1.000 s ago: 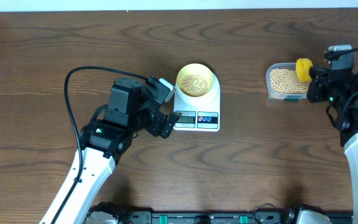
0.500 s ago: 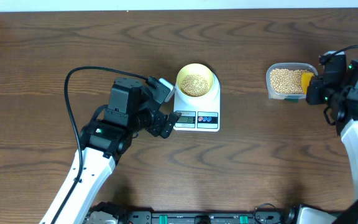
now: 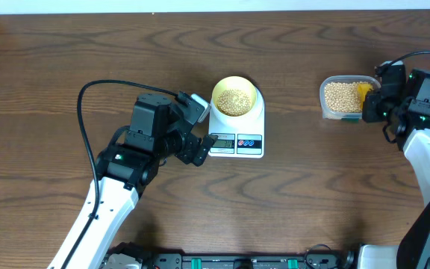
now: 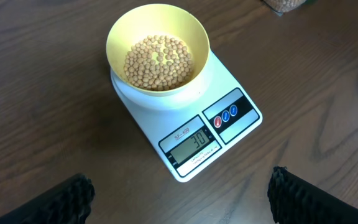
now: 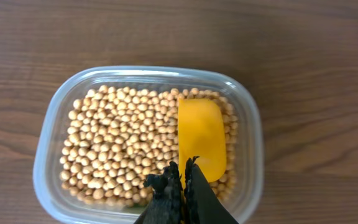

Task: Scoop item into bowl and weigh 50g on scale
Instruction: 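Carry the empty scoop right back to the soybean tub, then lower the scoop into the tub and drag it through soybeans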

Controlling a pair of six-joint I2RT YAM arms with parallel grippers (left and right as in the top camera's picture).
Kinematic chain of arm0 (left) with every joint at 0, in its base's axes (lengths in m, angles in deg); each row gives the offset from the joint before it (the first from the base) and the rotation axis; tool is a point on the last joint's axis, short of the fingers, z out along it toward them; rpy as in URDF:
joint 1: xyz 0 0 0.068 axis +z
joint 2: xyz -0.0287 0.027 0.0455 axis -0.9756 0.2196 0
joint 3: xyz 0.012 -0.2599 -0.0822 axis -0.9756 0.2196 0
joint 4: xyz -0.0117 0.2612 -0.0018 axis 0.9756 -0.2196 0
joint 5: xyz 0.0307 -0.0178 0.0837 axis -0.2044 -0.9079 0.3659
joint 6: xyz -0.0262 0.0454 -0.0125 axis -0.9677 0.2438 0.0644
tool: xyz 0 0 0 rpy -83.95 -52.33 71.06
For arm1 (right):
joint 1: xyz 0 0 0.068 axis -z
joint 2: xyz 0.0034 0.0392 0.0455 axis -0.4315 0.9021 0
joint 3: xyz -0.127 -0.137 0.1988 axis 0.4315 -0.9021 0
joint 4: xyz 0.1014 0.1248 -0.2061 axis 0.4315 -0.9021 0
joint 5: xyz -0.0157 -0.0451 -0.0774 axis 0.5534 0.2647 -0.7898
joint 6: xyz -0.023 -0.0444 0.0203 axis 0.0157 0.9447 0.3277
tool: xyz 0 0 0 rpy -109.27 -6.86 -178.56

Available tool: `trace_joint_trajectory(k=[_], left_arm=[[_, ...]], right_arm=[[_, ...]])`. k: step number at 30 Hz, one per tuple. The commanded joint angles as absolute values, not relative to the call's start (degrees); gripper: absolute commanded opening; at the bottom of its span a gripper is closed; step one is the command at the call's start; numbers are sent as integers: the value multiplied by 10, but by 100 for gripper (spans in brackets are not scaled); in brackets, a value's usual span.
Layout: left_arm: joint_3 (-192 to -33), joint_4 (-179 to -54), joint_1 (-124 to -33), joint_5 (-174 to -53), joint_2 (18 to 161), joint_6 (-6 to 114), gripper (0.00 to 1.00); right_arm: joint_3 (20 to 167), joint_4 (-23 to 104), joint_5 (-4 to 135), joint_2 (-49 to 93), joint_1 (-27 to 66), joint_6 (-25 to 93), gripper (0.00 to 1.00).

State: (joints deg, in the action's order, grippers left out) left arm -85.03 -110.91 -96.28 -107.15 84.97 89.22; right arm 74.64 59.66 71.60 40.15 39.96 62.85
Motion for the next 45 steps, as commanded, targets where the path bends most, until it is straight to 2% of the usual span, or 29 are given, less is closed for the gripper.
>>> trace_joint_trajectory(k=[1,16,27,33,45], left_arm=[[-849,-1109,-960,-1079,844,891,91],[-849,-1109,-960,-1079,844,891,91],[-849,-1109,-960,-1079,844,891,92],[-849,-1109,-960,-1079,844,891,91],[-849,-1109,-960,-1079,844,891,92]], right_arm=[[747,592,770,423,400,621,1],[747,579,866,436,400,609,1],[747,579,908,436,404,557,1],[747,578,916,436,420,510,1],[747,571,976,437,455,496,1]])
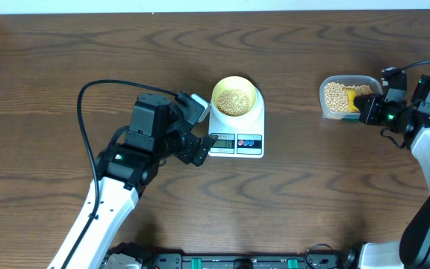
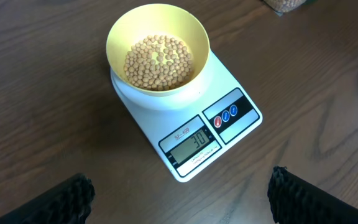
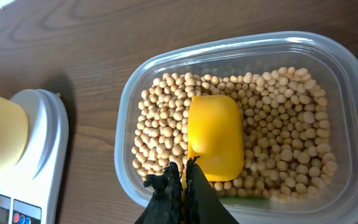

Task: Scoop item into bowl and weigh 50g on scale
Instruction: 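Lower the scoop into the tub and drag it through soybeans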

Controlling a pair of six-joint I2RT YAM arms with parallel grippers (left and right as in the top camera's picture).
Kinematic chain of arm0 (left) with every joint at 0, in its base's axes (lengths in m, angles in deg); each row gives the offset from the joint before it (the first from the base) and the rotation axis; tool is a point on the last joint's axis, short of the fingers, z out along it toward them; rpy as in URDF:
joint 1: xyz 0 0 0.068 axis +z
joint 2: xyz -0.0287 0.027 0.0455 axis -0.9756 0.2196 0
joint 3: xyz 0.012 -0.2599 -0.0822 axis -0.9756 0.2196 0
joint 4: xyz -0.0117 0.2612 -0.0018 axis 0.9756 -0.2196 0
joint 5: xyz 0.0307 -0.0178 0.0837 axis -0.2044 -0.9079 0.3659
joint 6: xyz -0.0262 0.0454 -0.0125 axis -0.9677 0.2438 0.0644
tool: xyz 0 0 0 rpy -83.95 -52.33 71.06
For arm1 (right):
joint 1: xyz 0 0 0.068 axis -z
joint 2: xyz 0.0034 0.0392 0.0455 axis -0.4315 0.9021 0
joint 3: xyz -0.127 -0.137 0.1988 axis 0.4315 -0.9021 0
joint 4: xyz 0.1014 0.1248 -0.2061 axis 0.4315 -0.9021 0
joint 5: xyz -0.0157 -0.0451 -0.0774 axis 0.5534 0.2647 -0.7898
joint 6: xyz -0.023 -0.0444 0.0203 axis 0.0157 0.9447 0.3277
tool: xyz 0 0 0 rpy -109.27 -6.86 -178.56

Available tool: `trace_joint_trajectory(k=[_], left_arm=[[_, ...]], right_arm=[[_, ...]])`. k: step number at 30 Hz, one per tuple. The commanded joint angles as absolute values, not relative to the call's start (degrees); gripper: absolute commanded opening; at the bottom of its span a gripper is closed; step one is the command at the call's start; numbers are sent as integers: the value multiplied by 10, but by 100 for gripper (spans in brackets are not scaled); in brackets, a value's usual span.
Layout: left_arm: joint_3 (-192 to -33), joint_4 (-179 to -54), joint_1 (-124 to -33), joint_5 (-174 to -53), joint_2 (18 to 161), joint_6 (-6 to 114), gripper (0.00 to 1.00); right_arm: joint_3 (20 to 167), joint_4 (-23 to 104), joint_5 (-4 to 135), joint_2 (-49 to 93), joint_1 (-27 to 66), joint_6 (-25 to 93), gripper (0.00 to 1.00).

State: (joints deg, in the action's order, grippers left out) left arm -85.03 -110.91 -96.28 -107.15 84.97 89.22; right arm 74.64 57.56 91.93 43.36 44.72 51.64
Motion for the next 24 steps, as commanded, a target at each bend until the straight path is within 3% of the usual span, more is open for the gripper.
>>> trace_joint_trajectory(k=[1,24], left_arm=[[-849,-1109,-960,-1079,844,891,92],[-849,-1109,-960,-1079,844,891,92]], right_arm=[[747,571,976,437,458,492,1],[747,602,1012,438,523,404,1]])
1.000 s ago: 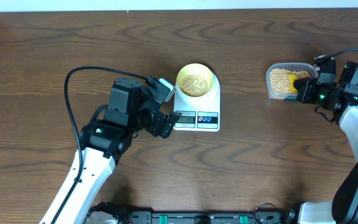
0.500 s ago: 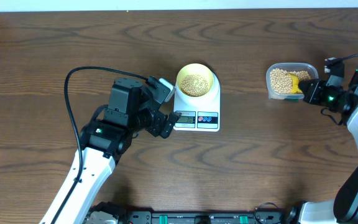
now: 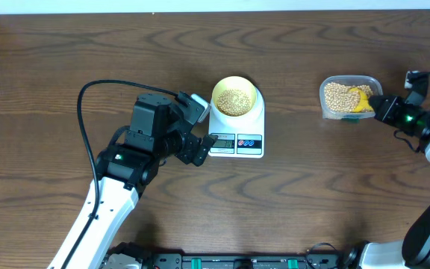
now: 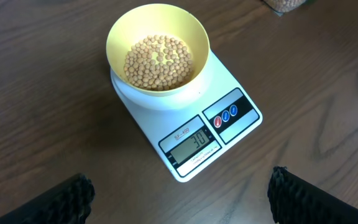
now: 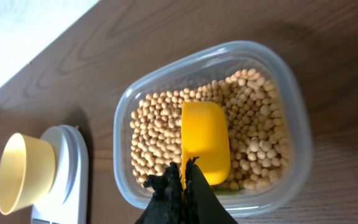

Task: Scoop item into bowl and weigh 50g on scale
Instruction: 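Lower the scoop into the tub and drag it through soybeans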

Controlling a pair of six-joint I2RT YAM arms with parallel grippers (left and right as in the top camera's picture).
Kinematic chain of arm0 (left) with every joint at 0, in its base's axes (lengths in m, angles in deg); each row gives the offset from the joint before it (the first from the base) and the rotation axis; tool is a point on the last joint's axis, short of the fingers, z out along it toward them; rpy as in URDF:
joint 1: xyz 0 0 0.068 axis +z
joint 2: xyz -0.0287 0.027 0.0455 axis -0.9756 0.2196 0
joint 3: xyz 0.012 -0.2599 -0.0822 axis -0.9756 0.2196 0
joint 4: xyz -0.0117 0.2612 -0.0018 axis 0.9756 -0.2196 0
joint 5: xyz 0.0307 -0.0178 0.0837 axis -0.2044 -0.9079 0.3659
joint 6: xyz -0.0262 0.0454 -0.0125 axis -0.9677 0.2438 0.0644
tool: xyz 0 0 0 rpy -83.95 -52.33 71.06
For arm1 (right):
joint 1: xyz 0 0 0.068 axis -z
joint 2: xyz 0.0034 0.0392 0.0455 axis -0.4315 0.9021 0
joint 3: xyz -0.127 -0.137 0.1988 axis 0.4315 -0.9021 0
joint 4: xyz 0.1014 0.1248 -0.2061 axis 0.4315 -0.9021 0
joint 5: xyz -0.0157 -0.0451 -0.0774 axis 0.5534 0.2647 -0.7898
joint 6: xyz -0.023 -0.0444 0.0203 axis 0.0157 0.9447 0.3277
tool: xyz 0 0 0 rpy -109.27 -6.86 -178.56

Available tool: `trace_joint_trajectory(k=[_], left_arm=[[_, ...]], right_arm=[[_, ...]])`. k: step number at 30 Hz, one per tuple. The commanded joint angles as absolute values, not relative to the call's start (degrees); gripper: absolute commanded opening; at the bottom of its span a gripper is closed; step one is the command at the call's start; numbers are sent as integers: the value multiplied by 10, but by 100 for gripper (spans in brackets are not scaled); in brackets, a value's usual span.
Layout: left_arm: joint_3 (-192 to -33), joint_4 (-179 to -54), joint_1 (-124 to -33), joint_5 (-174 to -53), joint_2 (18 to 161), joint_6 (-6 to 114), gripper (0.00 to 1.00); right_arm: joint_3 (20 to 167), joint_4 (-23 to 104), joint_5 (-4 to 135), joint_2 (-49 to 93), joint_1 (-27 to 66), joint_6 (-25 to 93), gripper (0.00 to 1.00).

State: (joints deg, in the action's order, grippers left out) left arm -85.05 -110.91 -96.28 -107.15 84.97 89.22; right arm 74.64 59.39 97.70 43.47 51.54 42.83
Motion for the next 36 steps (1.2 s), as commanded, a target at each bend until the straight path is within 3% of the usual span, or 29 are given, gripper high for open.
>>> trace_joint_trajectory(k=[1,36], left_arm=[[-849,-1109,-960,-1079,844,891,92],[-849,-1109,-960,-1079,844,891,91]], right_arm=[[747,608,1025,438,525,404,1],[747,657,1209,438,601,330,1]])
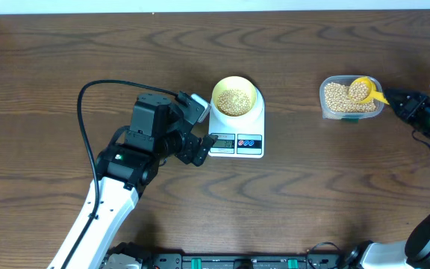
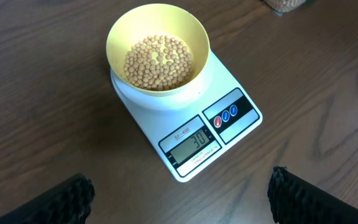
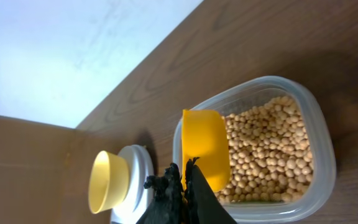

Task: Scoop item into bowl and weigh 50g on scale
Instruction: 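Lower the scoop into the tub and drag it through soybeans, then lift the filled scoop and carry it left toward the yellow bowl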

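Observation:
A yellow bowl (image 1: 234,97) part filled with soybeans sits on the white scale (image 1: 237,142), whose display (image 2: 191,142) reads 30. At the right, a clear tub of soybeans (image 1: 343,98) holds the supply. My right gripper (image 1: 394,99) is shut on the handle of a yellow scoop (image 1: 363,90), which sits level over the tub's right end with beans in it. From the right wrist the scoop (image 3: 204,146) shows its underside above the tub (image 3: 272,155). My left gripper (image 1: 194,149) is open just left of the scale, nothing between its fingers (image 2: 64,198).
Dark wooden table (image 1: 312,194) all round. A black cable (image 1: 84,112) loops from the left arm. The table's far edge meets a white wall (image 3: 73,50).
The right gripper has drawn back to the right and tilted up; the scoop, which lay low in the beans, now sits level above the tub with beans in it. Left arm unmoved.
The scoop first lay over the beans at the tub's right side, held by the right gripper. Then it sat lower among the beans, the wrist pulling right. Now it is raised and loaded. The scale read 30 throughout; the left gripper stayed open beside it.

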Controlling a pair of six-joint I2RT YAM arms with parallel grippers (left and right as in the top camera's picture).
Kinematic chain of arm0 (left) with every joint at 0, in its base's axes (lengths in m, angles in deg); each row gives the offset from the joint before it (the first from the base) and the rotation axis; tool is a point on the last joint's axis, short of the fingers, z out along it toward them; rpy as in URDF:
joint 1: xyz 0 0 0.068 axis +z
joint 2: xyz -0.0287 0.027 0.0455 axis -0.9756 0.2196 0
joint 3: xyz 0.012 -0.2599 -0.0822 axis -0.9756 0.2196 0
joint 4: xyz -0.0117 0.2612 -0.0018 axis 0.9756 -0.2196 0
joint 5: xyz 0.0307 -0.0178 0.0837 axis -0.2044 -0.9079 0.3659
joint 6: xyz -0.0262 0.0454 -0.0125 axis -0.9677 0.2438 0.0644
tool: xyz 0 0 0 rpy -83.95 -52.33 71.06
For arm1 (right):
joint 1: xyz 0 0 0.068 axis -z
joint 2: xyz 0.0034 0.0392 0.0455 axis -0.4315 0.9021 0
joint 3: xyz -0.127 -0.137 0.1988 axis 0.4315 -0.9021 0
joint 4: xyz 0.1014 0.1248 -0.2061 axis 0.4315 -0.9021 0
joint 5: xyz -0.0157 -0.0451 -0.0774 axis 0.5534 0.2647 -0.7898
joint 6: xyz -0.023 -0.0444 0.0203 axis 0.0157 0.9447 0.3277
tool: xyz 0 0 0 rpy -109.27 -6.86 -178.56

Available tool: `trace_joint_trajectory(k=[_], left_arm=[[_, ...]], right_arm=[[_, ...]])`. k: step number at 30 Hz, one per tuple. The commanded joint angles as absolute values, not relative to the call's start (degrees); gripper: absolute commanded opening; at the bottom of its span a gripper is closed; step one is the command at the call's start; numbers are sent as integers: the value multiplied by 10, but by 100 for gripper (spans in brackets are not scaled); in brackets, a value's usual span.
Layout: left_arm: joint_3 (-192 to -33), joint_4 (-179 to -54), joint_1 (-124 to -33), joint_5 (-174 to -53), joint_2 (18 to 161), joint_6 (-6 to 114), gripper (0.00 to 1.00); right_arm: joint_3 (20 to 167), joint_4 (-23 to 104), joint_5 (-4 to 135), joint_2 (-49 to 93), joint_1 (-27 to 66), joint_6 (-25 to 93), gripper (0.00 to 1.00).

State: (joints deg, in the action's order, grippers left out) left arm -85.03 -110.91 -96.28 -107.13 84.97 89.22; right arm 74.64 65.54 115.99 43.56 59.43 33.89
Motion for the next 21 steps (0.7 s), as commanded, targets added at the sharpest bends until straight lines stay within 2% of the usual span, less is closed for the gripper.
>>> trace_joint_trajectory(k=[1,21], left_arm=[[-849,-1109,-960,-1079,844,891,91],[-849,-1109,-960,-1079,844,891,92]], right_arm=[[747,657,1217,438,602,326,1],[747,653,1320,438,603,267,1]])
